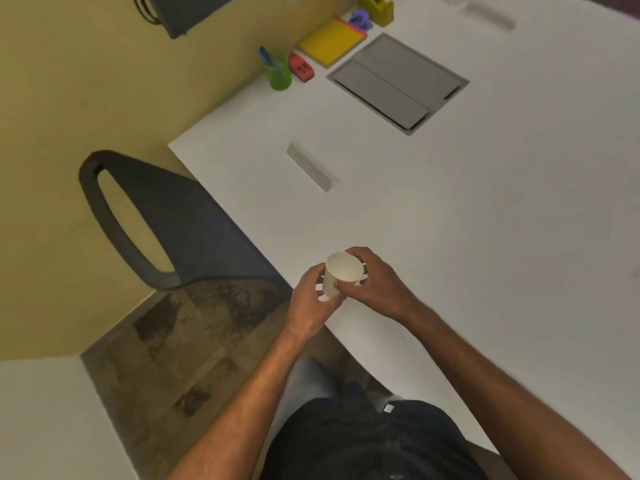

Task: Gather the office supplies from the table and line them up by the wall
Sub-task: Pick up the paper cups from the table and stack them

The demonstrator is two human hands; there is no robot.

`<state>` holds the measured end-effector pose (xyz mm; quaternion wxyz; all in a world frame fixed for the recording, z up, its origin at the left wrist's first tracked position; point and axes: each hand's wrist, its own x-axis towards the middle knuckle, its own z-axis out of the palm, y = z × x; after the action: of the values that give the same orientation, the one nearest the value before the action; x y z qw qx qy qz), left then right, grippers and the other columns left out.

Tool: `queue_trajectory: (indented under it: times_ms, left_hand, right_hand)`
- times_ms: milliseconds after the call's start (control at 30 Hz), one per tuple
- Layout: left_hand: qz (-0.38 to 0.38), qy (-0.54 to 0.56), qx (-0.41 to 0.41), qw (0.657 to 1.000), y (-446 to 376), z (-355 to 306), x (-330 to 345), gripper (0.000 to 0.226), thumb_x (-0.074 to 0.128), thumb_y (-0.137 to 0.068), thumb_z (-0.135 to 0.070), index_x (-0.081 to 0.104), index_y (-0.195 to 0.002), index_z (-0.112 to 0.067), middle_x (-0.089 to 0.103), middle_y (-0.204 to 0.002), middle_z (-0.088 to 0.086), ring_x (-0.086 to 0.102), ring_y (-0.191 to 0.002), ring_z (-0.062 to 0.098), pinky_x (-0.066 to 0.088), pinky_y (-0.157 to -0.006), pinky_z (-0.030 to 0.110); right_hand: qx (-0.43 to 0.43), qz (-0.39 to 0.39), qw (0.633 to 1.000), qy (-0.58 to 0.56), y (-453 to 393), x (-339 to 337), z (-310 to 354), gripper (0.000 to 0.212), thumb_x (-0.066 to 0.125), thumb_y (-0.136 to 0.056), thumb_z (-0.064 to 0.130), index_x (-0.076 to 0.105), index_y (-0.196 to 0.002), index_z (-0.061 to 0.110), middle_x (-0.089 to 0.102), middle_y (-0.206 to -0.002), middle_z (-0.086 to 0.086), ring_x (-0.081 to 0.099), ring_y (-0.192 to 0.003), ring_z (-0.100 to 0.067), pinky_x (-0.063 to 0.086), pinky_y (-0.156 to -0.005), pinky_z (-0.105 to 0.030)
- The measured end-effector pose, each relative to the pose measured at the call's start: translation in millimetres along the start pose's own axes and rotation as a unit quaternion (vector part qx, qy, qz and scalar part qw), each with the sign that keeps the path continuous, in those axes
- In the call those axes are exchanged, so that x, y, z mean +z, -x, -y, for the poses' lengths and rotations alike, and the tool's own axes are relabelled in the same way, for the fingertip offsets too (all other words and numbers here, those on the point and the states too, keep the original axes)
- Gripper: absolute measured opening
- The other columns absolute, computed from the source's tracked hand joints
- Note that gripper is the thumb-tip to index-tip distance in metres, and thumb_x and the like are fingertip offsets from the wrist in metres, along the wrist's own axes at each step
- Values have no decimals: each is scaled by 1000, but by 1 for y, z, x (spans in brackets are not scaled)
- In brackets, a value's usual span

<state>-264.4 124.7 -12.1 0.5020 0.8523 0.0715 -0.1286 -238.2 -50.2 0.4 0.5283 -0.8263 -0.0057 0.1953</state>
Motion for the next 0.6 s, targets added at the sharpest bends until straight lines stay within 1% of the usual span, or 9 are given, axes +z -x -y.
queue_trajectory:
  times_ms: [67,133,267,333,433,533,600]
  left_hand:
    - [28,1,1,1000,-26,-2,-2,58,81,-80,-34,55,-131,-26,60,-119,-16,58,-105,-4,47,-81,11]
    - [51,-12,3,999,-51,-1,-3,58,82,-79,-35,54,-130,-28,59,-118,-18,57,-105,-6,46,-81,11]
    - [92,-41,21,995,-101,3,-3,61,79,-79,-43,51,-132,-33,57,-124,-19,57,-107,-5,45,-83,14]
    - [111,-65,30,991,-124,9,-4,60,77,-81,-47,50,-133,-35,57,-130,-16,57,-109,1,48,-88,21]
    - [115,-120,42,985,-157,20,-10,61,73,-86,-43,48,-140,-28,54,-140,-8,55,-120,11,50,-101,34]
    - [99,-174,33,979,-186,39,-18,60,65,-93,-40,42,-146,-24,47,-148,-5,46,-134,16,42,-112,38]
    - [85,-202,37,975,-206,50,-22,58,61,-95,-40,41,-147,-23,45,-151,-3,41,-138,19,39,-114,39]
  right_hand:
    - [5,-17,1000,-5,-17,-5,1,79,73,-70,59,48,-137,27,58,-134,8,59,-120,-13,56,-97,-35]
    - [13,-34,999,-2,-33,-8,-1,77,76,-72,55,48,-138,26,58,-134,7,60,-119,-14,57,-97,-36]
    - [32,-72,997,9,-69,-16,-5,71,82,-78,43,49,-138,24,59,-134,5,60,-118,-15,56,-98,-38]
    - [49,-85,995,20,-85,-18,-8,74,83,-78,42,48,-140,22,57,-136,4,59,-121,-16,55,-99,-38]
    - [68,-110,990,52,-108,-19,-13,80,83,-77,43,45,-144,20,54,-141,2,55,-126,-16,50,-100,-31]
    - [78,-137,983,89,-129,-17,-20,84,83,-78,42,42,-147,18,50,-145,-1,52,-130,-19,48,-104,-34]
    - [87,-155,978,107,-144,-14,-25,83,83,-78,39,42,-148,18,49,-146,-1,51,-131,-21,48,-105,-37]
